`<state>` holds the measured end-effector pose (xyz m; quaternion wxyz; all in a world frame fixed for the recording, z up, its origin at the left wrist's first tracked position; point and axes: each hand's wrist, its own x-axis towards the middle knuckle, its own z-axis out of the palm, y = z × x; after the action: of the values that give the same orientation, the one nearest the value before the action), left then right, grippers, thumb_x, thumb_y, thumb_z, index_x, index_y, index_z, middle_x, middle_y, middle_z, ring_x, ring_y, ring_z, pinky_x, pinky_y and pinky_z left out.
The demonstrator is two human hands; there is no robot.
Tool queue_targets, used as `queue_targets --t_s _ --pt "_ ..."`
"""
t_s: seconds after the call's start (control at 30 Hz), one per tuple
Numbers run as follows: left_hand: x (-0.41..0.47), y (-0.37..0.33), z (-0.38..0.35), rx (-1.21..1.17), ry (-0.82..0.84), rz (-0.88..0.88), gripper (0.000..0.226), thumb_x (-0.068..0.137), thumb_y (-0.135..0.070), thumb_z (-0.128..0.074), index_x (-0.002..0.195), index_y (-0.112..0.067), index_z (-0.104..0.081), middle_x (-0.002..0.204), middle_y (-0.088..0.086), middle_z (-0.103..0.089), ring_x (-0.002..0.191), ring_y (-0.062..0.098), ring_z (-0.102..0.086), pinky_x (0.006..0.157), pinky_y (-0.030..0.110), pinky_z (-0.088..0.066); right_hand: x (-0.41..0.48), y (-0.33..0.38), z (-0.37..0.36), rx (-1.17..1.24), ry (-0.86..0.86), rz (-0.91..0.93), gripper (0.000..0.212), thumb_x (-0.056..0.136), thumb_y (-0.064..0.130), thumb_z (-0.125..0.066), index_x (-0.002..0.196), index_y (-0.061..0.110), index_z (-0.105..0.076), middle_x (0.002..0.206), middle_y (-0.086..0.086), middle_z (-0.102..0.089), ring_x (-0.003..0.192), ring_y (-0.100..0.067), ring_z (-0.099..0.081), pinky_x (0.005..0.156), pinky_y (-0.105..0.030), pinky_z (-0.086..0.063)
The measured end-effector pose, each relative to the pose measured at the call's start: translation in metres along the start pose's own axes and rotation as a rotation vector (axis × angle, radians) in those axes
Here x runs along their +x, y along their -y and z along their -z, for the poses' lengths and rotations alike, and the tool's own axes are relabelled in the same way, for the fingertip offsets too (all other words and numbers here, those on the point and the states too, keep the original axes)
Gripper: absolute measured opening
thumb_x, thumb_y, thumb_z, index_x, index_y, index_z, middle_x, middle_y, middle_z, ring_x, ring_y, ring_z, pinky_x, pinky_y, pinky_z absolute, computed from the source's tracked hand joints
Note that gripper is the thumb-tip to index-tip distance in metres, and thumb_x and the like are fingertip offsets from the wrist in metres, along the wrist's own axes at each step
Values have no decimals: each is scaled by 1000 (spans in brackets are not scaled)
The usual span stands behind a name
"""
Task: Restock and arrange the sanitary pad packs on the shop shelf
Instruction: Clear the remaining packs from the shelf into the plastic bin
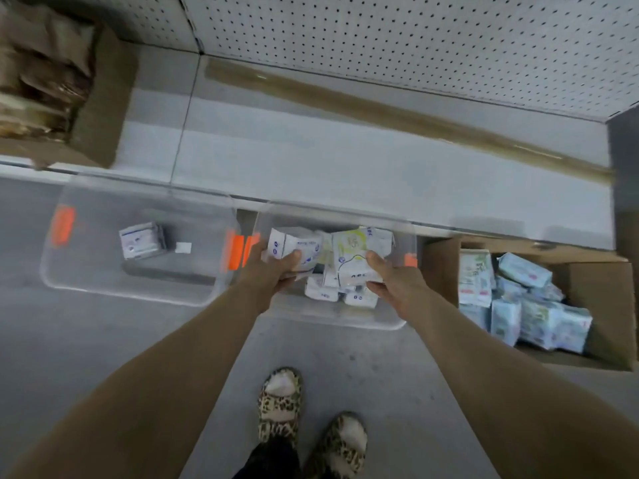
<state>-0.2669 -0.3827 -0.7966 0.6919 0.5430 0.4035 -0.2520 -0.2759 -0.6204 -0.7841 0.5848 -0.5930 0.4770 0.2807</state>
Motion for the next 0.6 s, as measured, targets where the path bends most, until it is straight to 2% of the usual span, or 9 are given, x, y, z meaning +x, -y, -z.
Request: queue_targets --t_s 0.07,0.13,0.2,0.23,0.3,0.37,0.43,0.53,0.6 --pt "23 9 -1 34 -20 -22 54 83 -19 -81 129 -20 -51 119 8 -66 98 26 -68 80 39 -59 24 -6 -5 2 -10 -10 43 77 42 -85 102 11 -68 97 6 -68 84 -16 -73 94 -31 -57" --pt "45 17 -3 60 -49 -41 50 84 -34 -80 124 -20 -54 112 8 -67 89 25 -68 83 41 -59 46 -12 -10 8 -13 -12 38 78 40 -85 98 14 -68 98 2 -71 84 -15 -74 96 -33 -57" --pt "66 24 -6 61 -96 -41 49 80 -56 -75 113 -23 -59 105 3 -67 89 23 -68 85 43 -59 67 -19 -15 22 -14 4 31 78 38 -85 96 18 -71 100 0 -76 82 -13 -75 94 -35 -58" --pt "75 27 -9 73 -126 -44 47 81 -60 -71 107 -23 -59 100 1 -66 88 21 -65 85 42 -58 77 -23 -17 17 -10 14 27 79 39 -85 95 21 -72 96 2 -78 81 -13 -75 94 -36 -59" --pt "93 37 -13 94 -194 -75 31 89 -49 -69 97 -21 -58 87 -3 -59 82 20 -57 81 38 -52 96 -33 -20 9 7 22 23 80 40 -84 94 24 -74 93 5 -79 84 -14 -76 95 -38 -58" --pt "110 47 -16 90 -233 -134 18 91 -25 -72 82 -21 -56 76 -5 -53 81 20 -51 79 37 -46 112 -41 -23 22 16 20 22 80 38 -84 94 23 -74 95 3 -79 87 -17 -76 97 -41 -57" --pt "124 57 -16 120 -262 -156 25 86 -7 -73 74 -20 -54 74 -5 -55 81 20 -54 81 36 -48 124 -47 -24 27 16 18 23 81 37 -84 94 20 -74 96 2 -79 90 -19 -76 99 -43 -56" --pt "142 71 -13 194 -311 -171 31 81 4 -73 71 -18 -54 79 -3 -60 85 19 -60 82 31 -52 138 -55 -25 18 31 13 31 81 39 -83 98 14 -73 100 -2 -78 93 -21 -75 101 -44 -54" --pt "152 80 -10 227 -320 -168 34 80 9 -73 72 -18 -53 79 -3 -59 84 19 -59 83 33 -53 143 -58 -27 12 54 13 33 82 39 -82 99 13 -72 103 -3 -78 94 -21 -75 101 -40 -55"
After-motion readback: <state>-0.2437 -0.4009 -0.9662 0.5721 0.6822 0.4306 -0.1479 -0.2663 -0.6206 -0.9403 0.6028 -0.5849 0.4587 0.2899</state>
